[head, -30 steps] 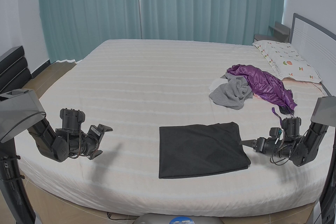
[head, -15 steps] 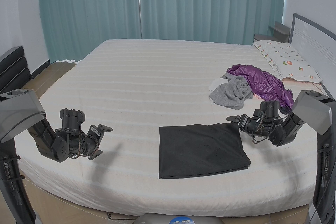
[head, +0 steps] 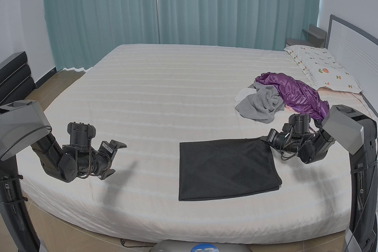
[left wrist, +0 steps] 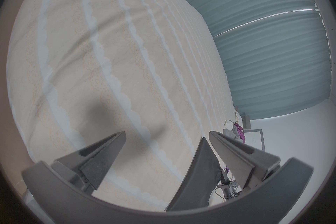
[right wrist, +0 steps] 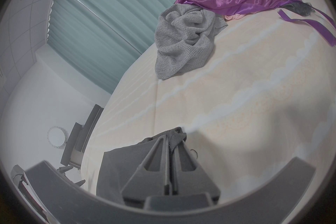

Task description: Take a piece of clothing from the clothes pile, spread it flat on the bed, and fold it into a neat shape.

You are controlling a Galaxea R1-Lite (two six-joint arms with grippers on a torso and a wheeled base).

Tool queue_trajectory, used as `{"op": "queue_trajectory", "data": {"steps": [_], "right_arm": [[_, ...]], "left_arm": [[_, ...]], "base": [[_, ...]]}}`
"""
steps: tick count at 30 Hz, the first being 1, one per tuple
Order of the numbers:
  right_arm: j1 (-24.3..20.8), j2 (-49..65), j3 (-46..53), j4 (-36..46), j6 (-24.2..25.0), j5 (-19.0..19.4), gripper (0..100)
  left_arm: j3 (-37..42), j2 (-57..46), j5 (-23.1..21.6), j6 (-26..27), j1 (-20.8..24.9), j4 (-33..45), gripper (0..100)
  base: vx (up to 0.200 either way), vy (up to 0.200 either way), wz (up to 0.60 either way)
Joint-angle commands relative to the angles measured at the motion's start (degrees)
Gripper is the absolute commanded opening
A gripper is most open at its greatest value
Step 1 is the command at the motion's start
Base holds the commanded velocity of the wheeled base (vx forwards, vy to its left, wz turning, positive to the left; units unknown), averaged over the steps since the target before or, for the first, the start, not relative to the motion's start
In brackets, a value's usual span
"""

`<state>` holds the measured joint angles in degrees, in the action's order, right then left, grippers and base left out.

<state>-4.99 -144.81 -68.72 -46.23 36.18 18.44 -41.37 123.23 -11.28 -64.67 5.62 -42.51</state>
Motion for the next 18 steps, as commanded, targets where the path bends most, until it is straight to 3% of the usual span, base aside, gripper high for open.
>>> {"op": "queue_trajectory", "data": {"steps": [1,6,7,12,18], "right_arm": [[0.1,-0.2,-0.5,-0.1,0.1,0.0,0],[0.2,-0.1,-0.4,-0.1,0.8,0.0,0],[0.2,-0.1,-0.4,-0.4,0.9,0.0,100],[1.4,3.5,1.7,-2.2,3.7,0.2,100],[2.8,11.9,15.3,-8.9,8.4,1.0,100]], "left_arm": [[0.0,0.1,0.0,0.0,0.0,0.0,100],[0.0,0.1,0.0,0.0,0.0,0.0,100],[0.0,0.1,0.0,0.0,0.0,0.0,100],[0.0,0.1,0.1,0.0,0.0,0.0,100],[0.3,0.1,0.4,0.1,0.2,-0.1,100]], "base": [[0.0,0.0,0.0],[0.0,0.0,0.0],[0.0,0.0,0.0],[0.0,0.0,0.0],[0.0,0.0,0.0]]}}
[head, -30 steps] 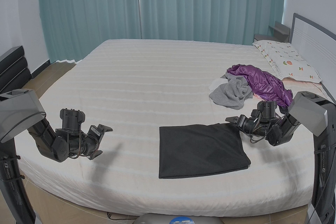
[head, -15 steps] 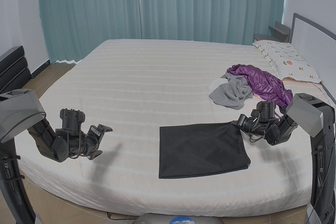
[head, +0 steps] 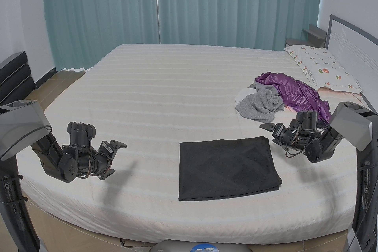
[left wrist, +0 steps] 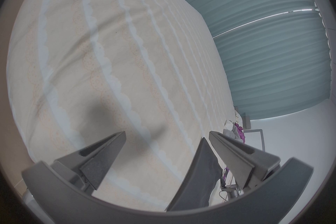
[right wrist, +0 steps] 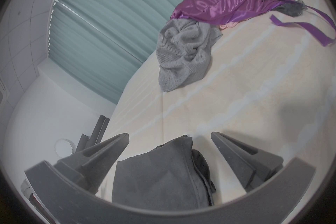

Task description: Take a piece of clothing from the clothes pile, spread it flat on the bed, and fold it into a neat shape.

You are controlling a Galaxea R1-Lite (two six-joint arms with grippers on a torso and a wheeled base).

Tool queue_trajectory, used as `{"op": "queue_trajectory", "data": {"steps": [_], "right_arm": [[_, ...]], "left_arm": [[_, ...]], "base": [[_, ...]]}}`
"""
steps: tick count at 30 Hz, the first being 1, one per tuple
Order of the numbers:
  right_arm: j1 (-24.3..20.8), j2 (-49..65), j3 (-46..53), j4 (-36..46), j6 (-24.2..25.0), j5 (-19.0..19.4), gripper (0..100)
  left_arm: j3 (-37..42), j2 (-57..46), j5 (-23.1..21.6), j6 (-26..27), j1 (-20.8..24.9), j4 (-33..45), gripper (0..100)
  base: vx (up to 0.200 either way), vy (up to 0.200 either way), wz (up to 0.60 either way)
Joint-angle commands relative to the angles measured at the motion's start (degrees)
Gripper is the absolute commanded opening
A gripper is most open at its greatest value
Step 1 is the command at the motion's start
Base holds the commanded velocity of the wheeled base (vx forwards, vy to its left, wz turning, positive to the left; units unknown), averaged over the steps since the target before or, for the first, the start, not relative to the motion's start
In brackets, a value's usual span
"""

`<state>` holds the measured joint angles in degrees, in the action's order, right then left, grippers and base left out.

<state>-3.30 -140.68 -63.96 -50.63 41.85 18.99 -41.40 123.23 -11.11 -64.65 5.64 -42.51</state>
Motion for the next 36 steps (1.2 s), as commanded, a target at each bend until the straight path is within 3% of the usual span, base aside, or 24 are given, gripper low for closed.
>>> {"op": "queue_trajectory", "data": {"steps": [1,2,3,7,13,22,36], "right_arm": [[1.1,8.1,11.5,-5.0,2.8,0.4,100],[1.1,8.1,11.5,-5.0,2.8,0.4,100],[1.3,10.2,20.0,-11.1,3.7,0.4,100],[1.8,12.0,31.8,-21.1,5.6,0.0,100],[2.2,14.2,43.0,-26.9,6.8,0.3,100],[3.6,12.2,43.6,-32.3,11.1,0.3,100],[5.2,9.6,42.7,-33.5,11.4,0.5,100]], "left_arm": [[0.4,0.1,0.2,0.0,0.2,-0.1,100],[0.4,0.1,0.2,0.0,0.2,-0.1,100],[0.9,0.1,0.5,0.0,0.3,-1.1,100],[2.7,0.0,0.4,0.1,1.1,-3.7,100],[3.6,0.1,0.5,0.0,2.1,-6.0,100],[2.2,1.4,0.4,1.5,2.5,-6.1,100],[-0.4,2.1,1.2,1.2,5.7,-5.7,100]], "base": [[0.0,0.0,0.0],[0.0,0.0,0.0],[0.0,0.0,0.0],[0.0,0.0,0.0],[-0.1,0.0,0.0],[0.0,0.0,0.0],[0.0,-0.2,0.0]]}}
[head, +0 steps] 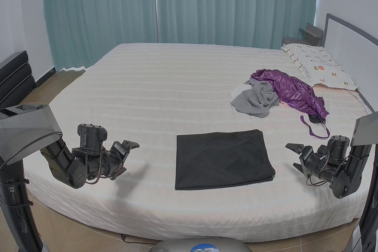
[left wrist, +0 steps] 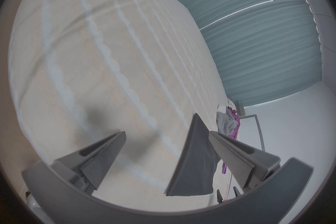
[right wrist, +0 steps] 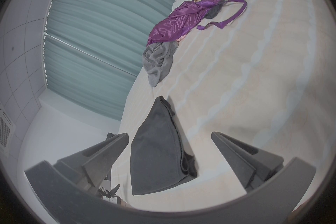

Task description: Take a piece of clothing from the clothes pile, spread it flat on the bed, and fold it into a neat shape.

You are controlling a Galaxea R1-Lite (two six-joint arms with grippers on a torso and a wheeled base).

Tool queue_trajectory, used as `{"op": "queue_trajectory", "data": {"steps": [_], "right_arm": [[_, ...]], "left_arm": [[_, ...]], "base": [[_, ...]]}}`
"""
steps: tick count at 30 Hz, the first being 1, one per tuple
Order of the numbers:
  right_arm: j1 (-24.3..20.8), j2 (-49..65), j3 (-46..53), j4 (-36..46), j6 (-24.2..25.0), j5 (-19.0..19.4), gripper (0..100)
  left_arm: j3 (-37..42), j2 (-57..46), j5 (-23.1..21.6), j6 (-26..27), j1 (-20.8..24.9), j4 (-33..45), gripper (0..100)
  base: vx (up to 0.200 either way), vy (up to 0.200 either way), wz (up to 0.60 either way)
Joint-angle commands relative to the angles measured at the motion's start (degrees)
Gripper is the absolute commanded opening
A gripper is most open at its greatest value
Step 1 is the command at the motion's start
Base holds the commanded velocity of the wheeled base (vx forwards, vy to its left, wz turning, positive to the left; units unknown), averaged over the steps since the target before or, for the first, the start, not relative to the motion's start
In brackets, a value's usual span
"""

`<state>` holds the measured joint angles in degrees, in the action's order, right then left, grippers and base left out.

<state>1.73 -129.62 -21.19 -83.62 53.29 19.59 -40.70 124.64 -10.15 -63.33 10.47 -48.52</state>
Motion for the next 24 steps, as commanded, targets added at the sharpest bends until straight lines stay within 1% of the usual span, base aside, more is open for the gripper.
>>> {"op": "queue_trajectory", "data": {"steps": [1,4,7,12,15,16,18,21,24], "right_arm": [[0.2,-1.4,-0.1,-0.6,0.0,-0.1,100],[0.4,-2.0,0.3,-1.6,0.0,-0.1,100],[0.4,-2.2,0.5,-1.6,0.0,0.0,100],[0.2,-2.9,0.6,-1.6,0.0,0.0,100],[0.0,-3.4,0.6,-1.6,0.1,0.0,100],[0.0,-3.4,0.6,-1.6,0.1,0.0,100],[0.0,-3.4,0.5,-2.3,1.5,0.0,100],[-0.3,-3.7,0.7,-4.0,2.3,0.0,100],[-0.5,-4.0,0.8,-4.5,2.3,0.0,100]], "left_arm": [[-1.2,0.6,0.3,-0.1,1.0,0.4,100],[-1.7,1.0,2.0,0.0,2.6,0.0,100],[-2.8,2.1,2.3,0.5,3.4,0.2,100],[-5.4,5.8,3.8,8.0,6.9,0.1,100],[-7.8,8.1,5.1,10.8,8.2,0.1,100],[-8.0,8.2,5.2,10.9,8.2,0.1,100],[-9.6,9.9,6.0,13.6,9.1,0.0,100],[-11.0,11.2,6.1,15.4,9.9,0.0,100],[-12.6,12.1,6.1,15.5,10.4,-0.1,100]], "base": [[0.0,-0.2,0.0],[0.0,-0.2,0.0],[0.0,0.0,0.0],[0.0,0.0,0.0],[0.0,0.0,0.0],[0.0,0.0,0.0],[0.0,0.0,0.0],[0.0,0.0,0.0],[0.0,0.0,0.0]]}}
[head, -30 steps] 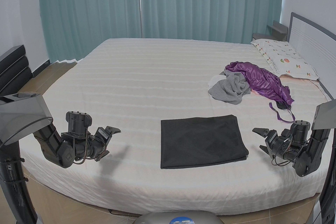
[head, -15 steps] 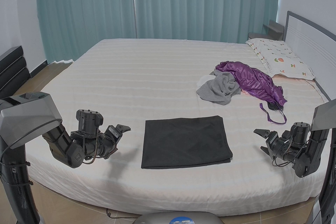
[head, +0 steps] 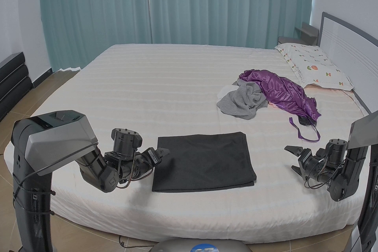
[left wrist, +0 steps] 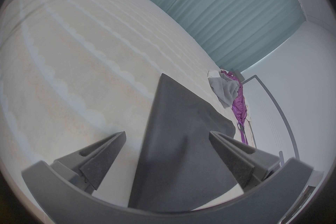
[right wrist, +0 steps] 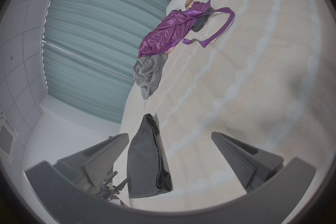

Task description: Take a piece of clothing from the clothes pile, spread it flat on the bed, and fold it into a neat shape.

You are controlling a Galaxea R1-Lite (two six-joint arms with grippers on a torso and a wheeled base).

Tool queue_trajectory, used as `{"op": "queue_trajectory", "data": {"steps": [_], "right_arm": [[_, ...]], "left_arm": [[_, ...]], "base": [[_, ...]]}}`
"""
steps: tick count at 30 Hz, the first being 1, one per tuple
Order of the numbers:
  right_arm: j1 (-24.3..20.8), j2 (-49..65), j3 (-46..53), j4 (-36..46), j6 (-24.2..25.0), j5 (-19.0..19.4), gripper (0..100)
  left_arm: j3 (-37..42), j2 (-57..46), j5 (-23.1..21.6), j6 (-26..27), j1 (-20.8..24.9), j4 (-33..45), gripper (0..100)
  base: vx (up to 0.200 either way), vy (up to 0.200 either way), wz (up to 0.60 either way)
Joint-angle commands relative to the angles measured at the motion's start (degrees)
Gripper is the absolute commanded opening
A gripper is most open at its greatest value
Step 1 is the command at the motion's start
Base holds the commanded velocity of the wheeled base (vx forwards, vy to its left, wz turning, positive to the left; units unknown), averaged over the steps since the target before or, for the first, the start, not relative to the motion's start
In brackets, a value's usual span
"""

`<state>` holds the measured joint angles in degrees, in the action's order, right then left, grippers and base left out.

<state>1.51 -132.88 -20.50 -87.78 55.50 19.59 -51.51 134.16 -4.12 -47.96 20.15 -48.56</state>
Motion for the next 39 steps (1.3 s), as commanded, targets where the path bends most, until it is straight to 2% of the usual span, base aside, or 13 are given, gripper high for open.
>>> {"op": "queue_trajectory", "data": {"steps": [1,13,14,39], "right_arm": [[-0.2,-0.7,0.1,-0.3,0.1,0.0,100],[-0.7,-0.9,0.0,-0.3,0.2,0.0,100],[-0.7,-1.1,0.0,-0.3,0.2,0.0,100],[-2.2,-3.2,-0.7,-0.6,2.0,-0.7,100]], "left_arm": [[-2.0,2.7,0.0,0.1,0.8,0.0,100],[-6.1,5.1,-0.7,0.1,1.4,0.3,100],[-6.2,5.2,-0.6,0.1,1.5,0.4,0],[-5.2,4.9,0.3,-0.3,1.9,0.1,0]], "base": [[0.0,0.0,0.0],[0.0,0.0,0.0],[0.0,0.0,0.0],[0.0,0.0,0.0]]}}
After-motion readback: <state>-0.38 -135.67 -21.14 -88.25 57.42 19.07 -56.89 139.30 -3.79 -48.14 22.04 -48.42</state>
